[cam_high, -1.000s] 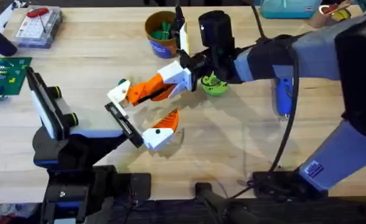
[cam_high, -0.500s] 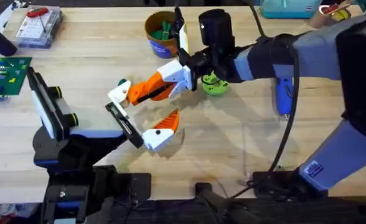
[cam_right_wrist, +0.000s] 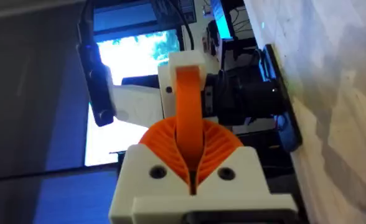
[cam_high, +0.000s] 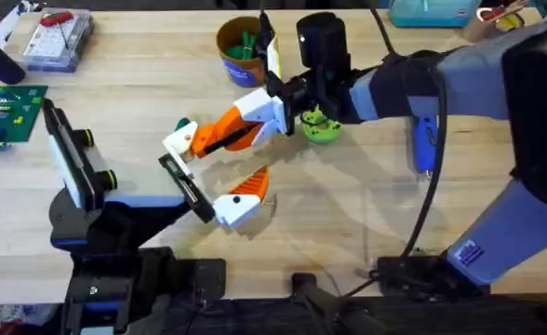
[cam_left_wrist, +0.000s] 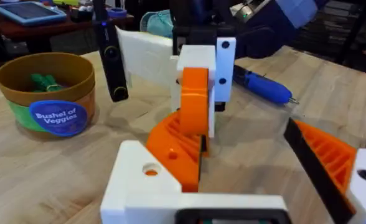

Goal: Pick up the gripper from the table and insert it into the empty holder that is missing its gripper. Then pick up a screw, insert it into the mounting hole, and use the screwdriver to tighten it. Finally, clean up the table by picking up the vegetable and placing it into the bucket.

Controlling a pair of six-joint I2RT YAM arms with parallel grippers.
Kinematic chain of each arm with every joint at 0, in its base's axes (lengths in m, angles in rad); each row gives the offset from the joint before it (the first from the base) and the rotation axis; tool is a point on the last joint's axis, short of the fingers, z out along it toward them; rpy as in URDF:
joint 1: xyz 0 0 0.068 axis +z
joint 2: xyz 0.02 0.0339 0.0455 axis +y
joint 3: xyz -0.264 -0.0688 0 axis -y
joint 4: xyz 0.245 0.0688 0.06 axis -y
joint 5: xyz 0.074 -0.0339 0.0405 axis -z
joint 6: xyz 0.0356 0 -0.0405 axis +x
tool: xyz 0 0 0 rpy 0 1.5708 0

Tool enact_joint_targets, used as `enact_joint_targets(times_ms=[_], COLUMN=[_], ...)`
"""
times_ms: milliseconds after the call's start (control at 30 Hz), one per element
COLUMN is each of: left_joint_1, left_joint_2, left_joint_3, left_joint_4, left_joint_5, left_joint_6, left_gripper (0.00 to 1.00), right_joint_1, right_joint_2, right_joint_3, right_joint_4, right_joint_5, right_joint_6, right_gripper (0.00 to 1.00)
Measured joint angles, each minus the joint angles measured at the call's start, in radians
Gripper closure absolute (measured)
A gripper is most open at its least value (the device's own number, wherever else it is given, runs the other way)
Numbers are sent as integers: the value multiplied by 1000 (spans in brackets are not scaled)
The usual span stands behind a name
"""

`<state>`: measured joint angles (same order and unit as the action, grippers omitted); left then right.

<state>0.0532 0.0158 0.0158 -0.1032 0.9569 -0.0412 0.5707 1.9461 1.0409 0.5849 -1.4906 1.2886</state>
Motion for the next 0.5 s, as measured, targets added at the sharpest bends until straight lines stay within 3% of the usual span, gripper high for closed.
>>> enact_joint_targets(times_ms=[233, 500], left_joint_1=[2, 6], left_joint_2=[-5, -5], left_joint_3=[1, 2], left_joint_4=[6, -4], left_joint_5=[-6, 3], left_joint_6=[21, 27], left_gripper=[6, 6], right_joint_1=[2, 4], right_joint_2=[5, 9], right_joint_3=[-1, -1], right_joint_4=[128, 127], right_joint_5=[0, -3], right_joint_6=[-30, -51], right_gripper=[983, 983])
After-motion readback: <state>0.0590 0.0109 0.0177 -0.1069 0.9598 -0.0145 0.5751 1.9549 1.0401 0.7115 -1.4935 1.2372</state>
